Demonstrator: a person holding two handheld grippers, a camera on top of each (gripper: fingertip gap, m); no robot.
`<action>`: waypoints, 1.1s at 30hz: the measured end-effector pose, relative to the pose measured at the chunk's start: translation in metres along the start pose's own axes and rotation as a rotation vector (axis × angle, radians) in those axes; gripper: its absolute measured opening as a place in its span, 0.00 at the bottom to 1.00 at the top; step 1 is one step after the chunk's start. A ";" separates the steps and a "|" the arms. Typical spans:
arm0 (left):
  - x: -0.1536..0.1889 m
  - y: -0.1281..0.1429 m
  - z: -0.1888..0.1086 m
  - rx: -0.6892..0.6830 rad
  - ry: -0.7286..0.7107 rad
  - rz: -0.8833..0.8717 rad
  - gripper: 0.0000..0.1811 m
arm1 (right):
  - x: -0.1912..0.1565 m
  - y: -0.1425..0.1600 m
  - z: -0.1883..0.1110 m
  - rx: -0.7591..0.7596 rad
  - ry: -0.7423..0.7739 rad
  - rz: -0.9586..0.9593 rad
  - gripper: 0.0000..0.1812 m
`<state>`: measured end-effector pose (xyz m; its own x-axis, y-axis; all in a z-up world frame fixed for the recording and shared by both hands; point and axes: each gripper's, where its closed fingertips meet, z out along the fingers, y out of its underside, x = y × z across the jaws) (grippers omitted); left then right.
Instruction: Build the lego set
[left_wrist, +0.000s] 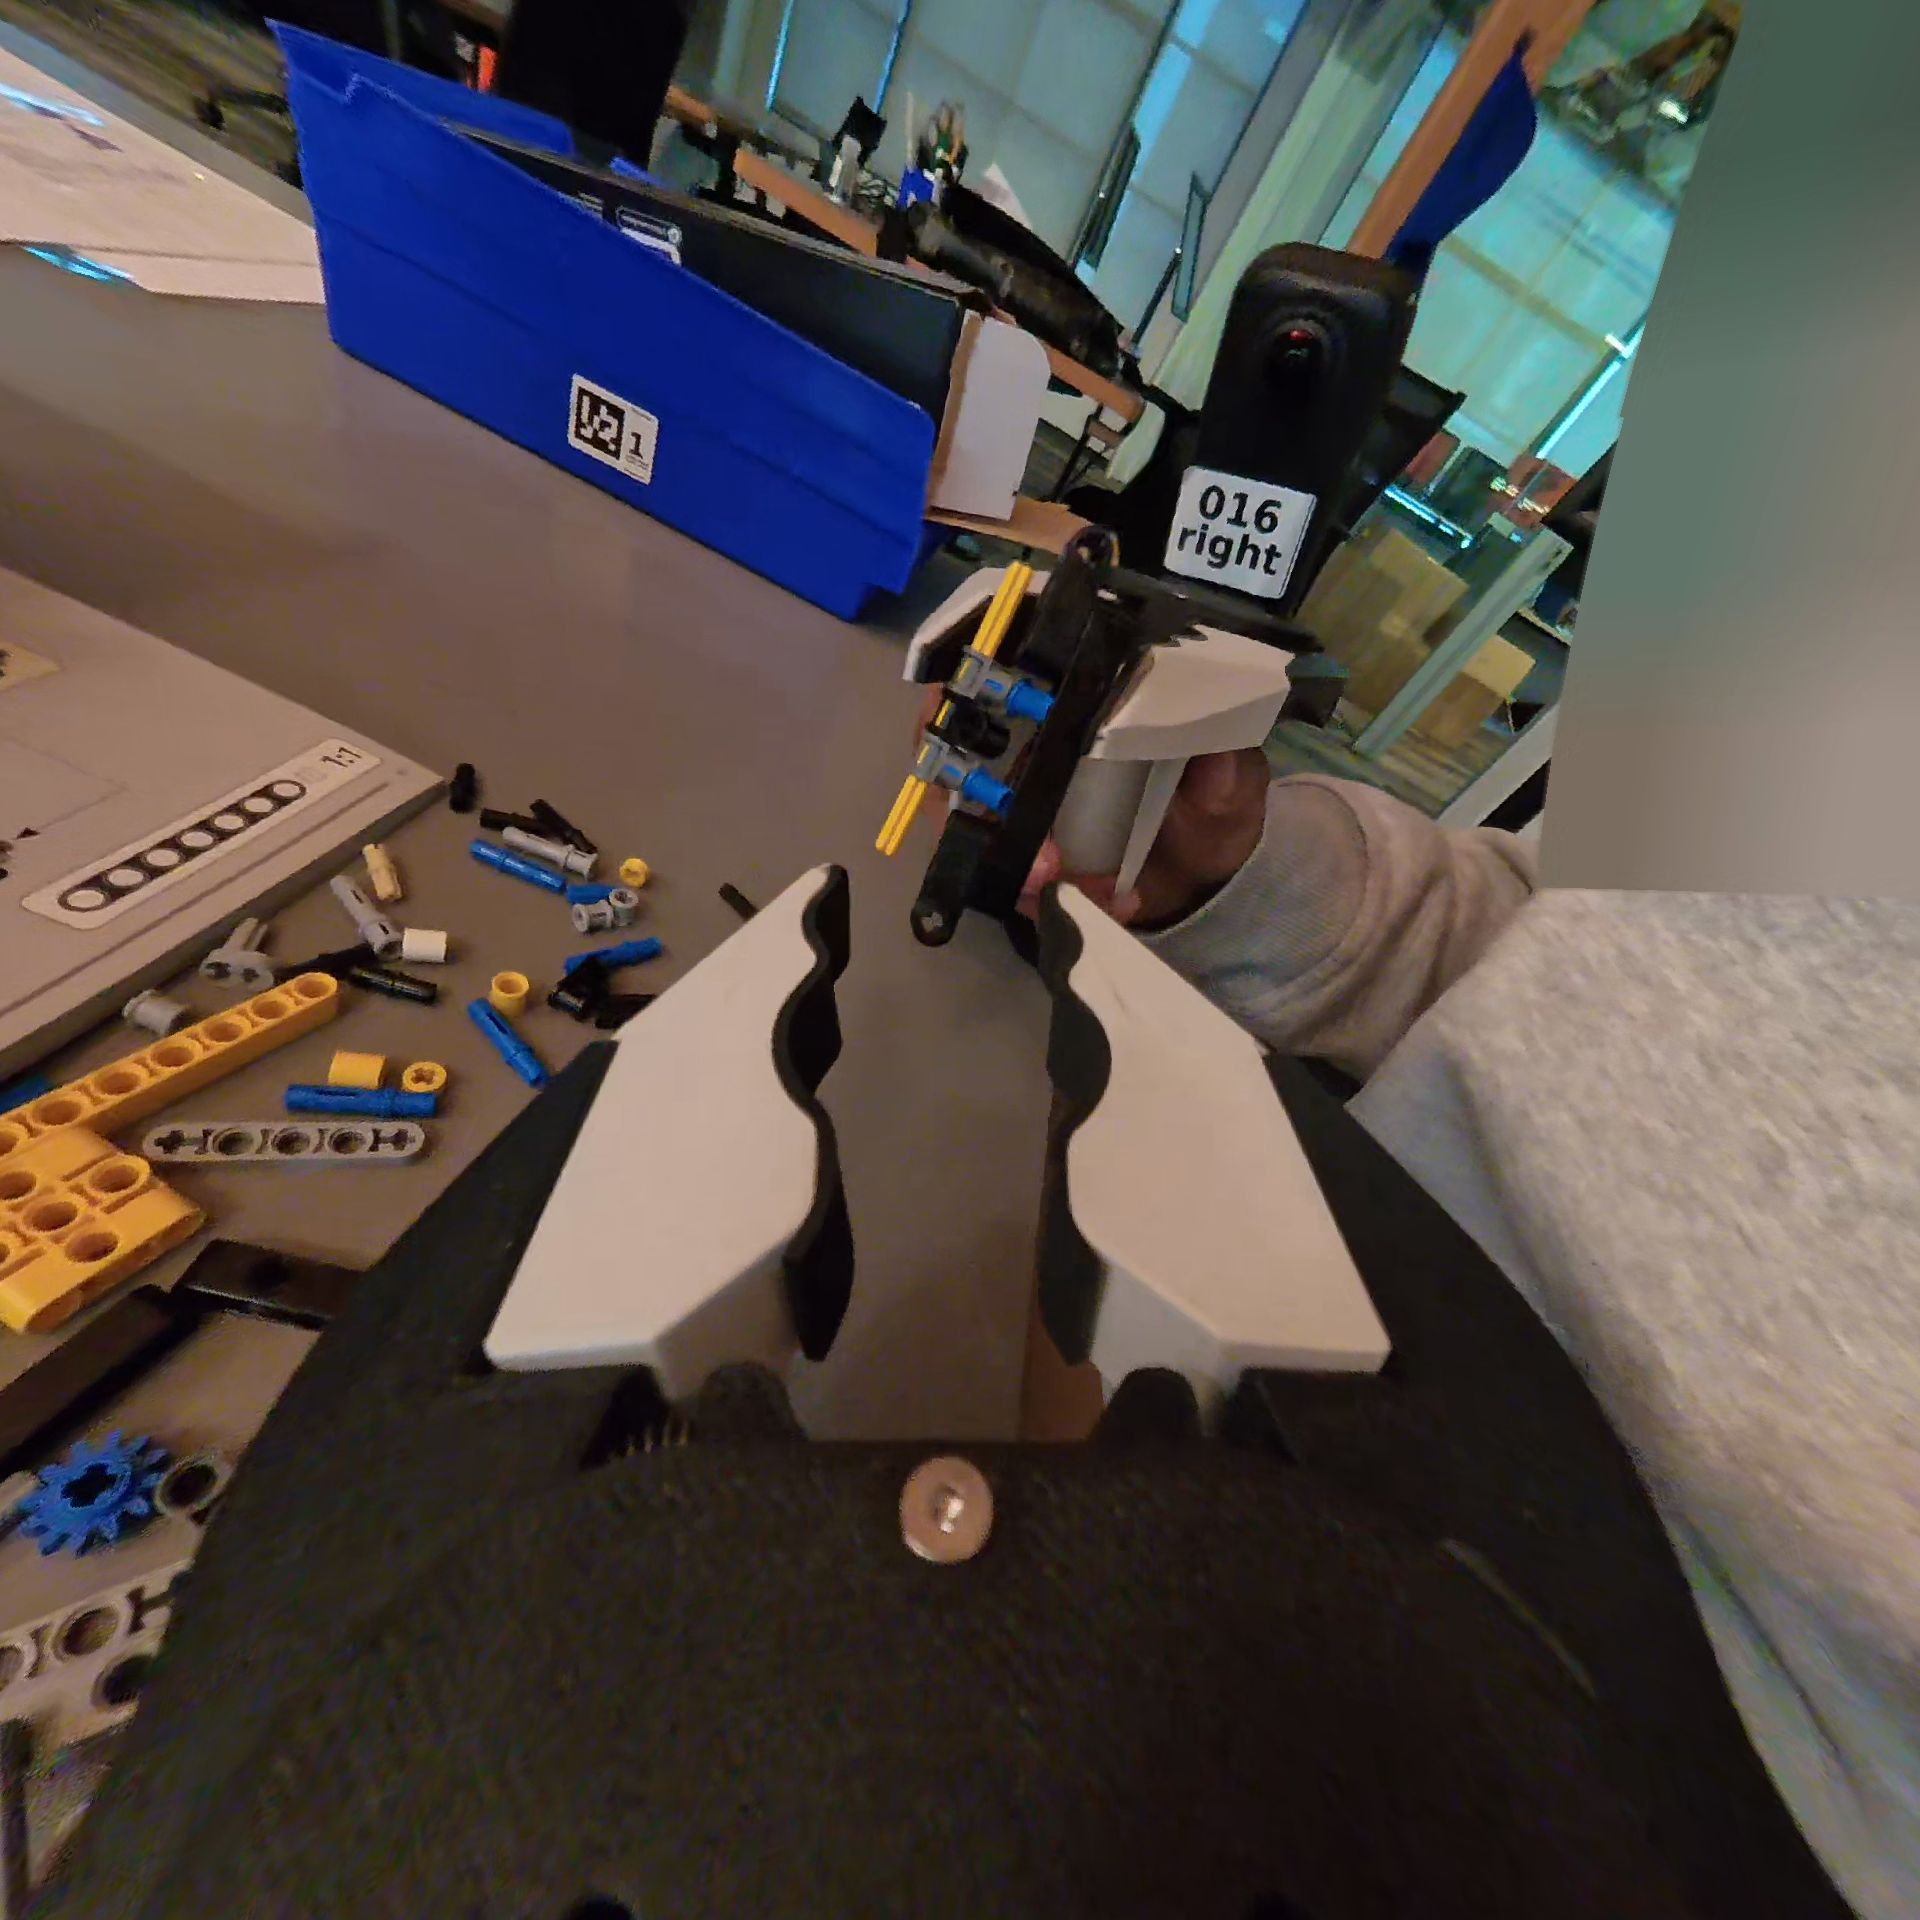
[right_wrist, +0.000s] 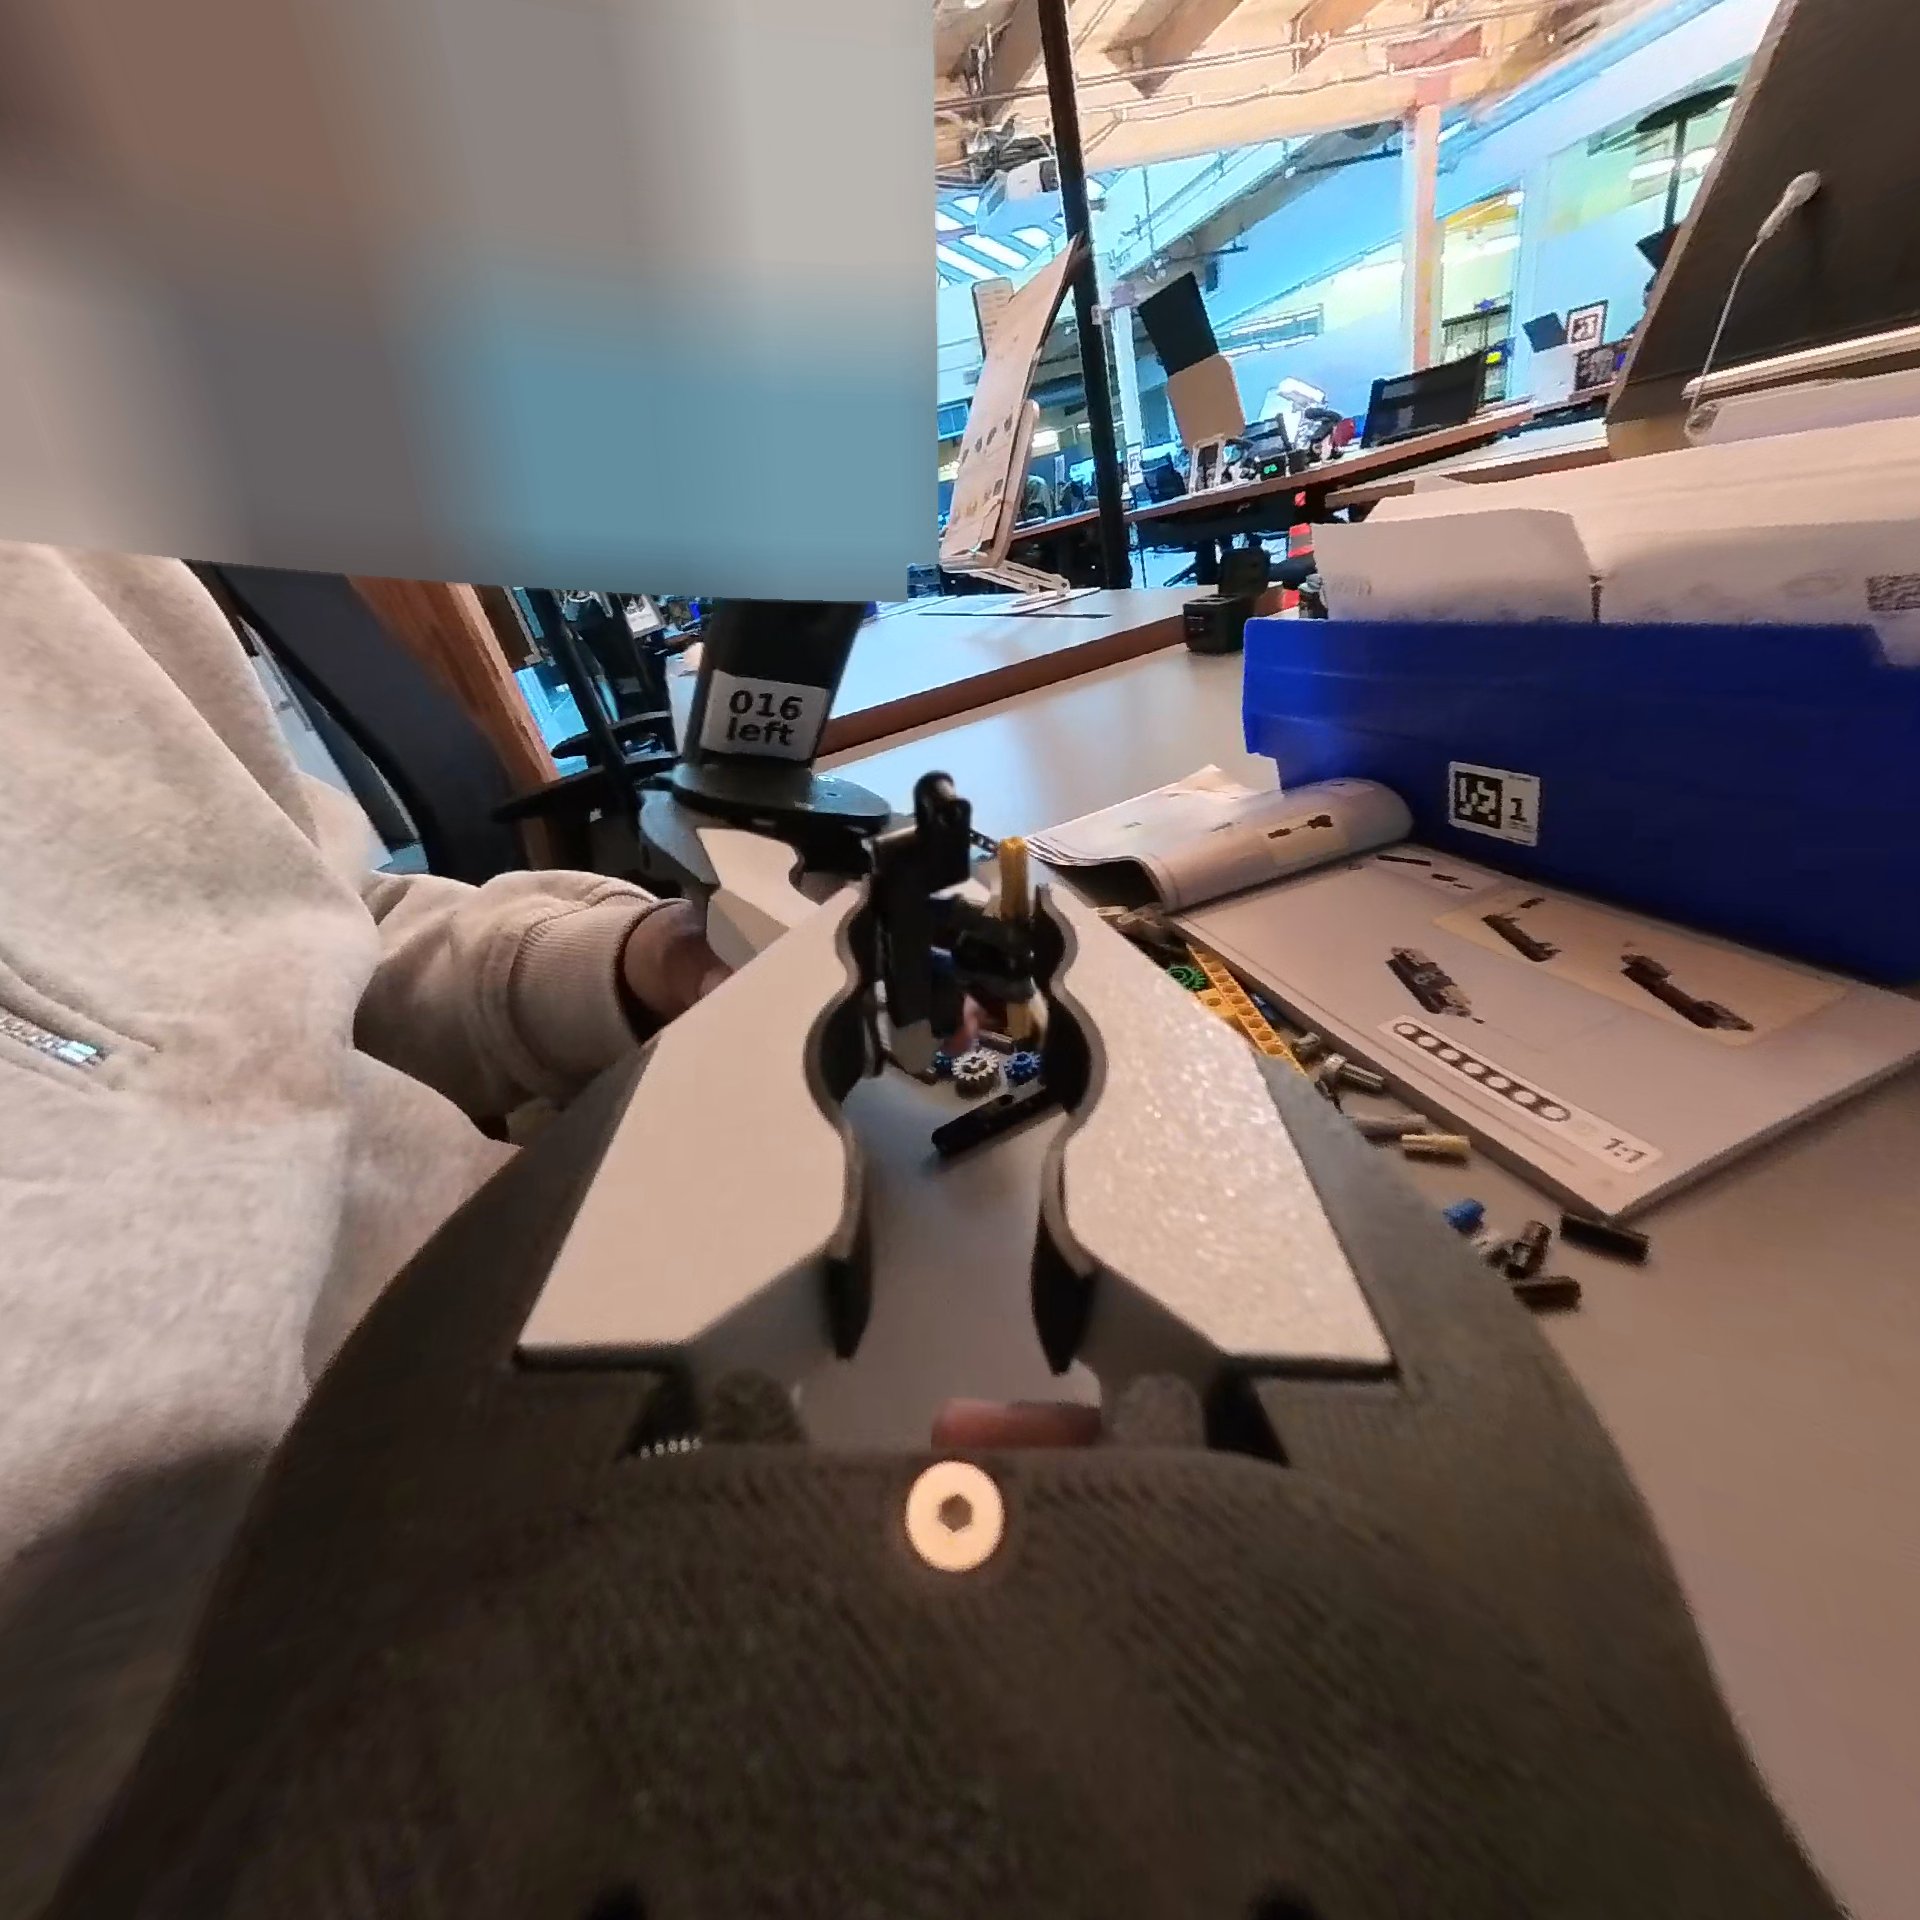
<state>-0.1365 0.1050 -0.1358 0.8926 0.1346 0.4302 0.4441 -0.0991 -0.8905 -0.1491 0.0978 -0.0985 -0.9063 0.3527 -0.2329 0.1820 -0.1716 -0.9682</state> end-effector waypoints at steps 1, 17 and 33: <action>0.000 0.000 0.000 -0.002 -0.004 0.007 0.17 | 0.001 0.000 0.001 -0.004 0.007 0.006 0.15; -0.018 0.005 -0.001 -0.034 -0.073 -0.052 0.08 | 0.032 0.024 0.001 -0.093 0.072 0.411 0.18; -0.028 0.020 -0.008 -0.151 -0.153 0.000 0.08 | 0.068 0.045 -0.039 -0.268 0.327 0.388 0.22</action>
<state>-0.1515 0.0917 -0.1648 0.8757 0.2820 0.3920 0.4606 -0.2438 -0.8535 -0.1878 0.1497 -0.1610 -0.5965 0.5837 -0.5509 0.6072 -0.1208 -0.7853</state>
